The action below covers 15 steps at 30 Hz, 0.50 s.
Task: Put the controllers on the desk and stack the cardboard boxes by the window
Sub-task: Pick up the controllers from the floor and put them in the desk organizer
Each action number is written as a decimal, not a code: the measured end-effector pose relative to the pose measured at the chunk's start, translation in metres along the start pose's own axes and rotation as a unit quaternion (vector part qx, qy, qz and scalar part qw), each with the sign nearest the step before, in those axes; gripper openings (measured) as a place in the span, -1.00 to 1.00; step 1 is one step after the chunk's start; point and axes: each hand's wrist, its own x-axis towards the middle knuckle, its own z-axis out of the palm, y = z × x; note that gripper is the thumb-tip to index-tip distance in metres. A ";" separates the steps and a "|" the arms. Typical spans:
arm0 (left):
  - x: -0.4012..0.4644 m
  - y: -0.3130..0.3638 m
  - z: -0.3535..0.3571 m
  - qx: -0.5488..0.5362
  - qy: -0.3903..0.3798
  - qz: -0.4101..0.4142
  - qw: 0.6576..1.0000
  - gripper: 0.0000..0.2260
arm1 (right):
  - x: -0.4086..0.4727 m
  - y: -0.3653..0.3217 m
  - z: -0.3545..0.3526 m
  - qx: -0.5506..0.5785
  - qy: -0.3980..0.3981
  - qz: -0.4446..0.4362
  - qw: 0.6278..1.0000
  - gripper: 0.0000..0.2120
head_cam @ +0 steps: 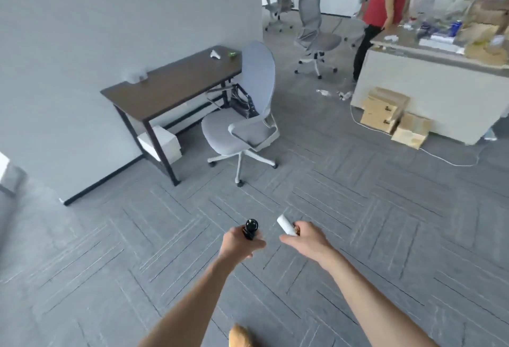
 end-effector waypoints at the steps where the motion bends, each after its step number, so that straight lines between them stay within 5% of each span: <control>1: 0.022 -0.002 -0.023 -0.008 0.008 -0.007 1.000 -0.83 | 0.026 -0.023 0.006 -0.014 -0.011 -0.004 1.000 -0.74; 15: 0.265 -0.044 -0.296 -0.053 0.124 -0.105 0.985 -0.84 | 0.328 -0.287 0.085 -0.125 -0.133 -0.046 0.982 -0.64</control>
